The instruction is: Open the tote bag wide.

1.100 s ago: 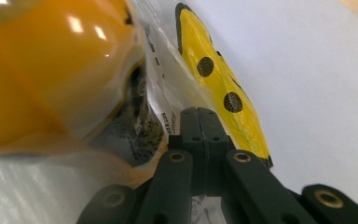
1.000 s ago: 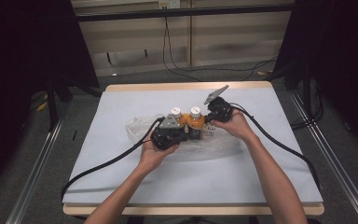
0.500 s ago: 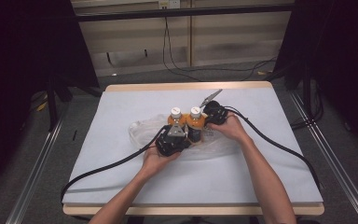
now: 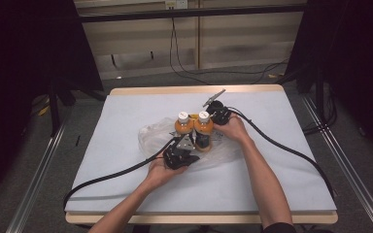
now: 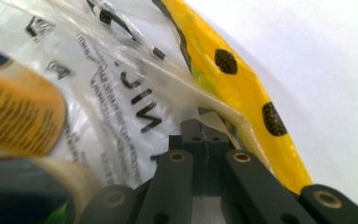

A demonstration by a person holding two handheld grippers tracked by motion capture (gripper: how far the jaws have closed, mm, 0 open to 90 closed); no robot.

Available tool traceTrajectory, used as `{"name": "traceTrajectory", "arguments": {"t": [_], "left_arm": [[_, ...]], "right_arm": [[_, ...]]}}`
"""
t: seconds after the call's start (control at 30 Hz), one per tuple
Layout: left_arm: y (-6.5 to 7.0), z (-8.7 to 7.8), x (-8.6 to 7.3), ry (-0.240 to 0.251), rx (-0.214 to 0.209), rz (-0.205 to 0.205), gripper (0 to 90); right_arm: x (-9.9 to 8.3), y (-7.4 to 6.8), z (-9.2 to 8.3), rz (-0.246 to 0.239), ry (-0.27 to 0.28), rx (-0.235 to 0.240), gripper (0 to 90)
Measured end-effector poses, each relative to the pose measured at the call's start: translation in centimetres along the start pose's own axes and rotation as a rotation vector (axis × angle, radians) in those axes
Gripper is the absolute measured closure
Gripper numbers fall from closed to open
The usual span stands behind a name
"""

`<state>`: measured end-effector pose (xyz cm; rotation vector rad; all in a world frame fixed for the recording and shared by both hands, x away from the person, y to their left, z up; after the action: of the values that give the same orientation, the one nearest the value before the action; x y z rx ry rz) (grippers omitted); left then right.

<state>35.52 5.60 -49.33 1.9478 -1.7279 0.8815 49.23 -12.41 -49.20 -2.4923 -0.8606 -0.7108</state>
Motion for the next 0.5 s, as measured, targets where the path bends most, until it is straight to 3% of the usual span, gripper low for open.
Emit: {"name": "traceTrajectory", "arguments": {"t": [0.17, 0.33, 0.4, 0.5], "left_arm": [[1.0, -0.5, 0.0, -0.016, -0.031, 0.059, 90.0], [1.8, -0.8, -0.2, -0.015, -0.065, 0.068, 90.0], [2.1, -1.0, -0.3, -0.008, -0.074, 0.071, 90.0], [2.4, -1.3, -0.4, -0.021, -0.085, 0.084, 90.0]], "right_arm": [[0.7, 0.1, 0.5, 0.006, 0.018, -0.059, 90.0], [1.4, 0.2, 1.2, 0.017, 0.046, -0.111, 90.0], [1.8, 0.2, 1.5, 0.005, 0.044, -0.158, 90.0], [2.0, 0.5, 1.7, 0.031, 0.058, -0.148, 90.0]]}}
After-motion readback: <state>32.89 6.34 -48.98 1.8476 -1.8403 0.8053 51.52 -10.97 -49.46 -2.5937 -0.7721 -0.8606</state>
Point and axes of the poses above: each handheld gripper's, and its own axes: z roughly forward along the jaws, x roughly out of its top, y roughly to its right, the point moved 2 cm from there along z, roughly forward along the jaws, and after that the axes turned 11 degrees about z, right-handed, at the moved point
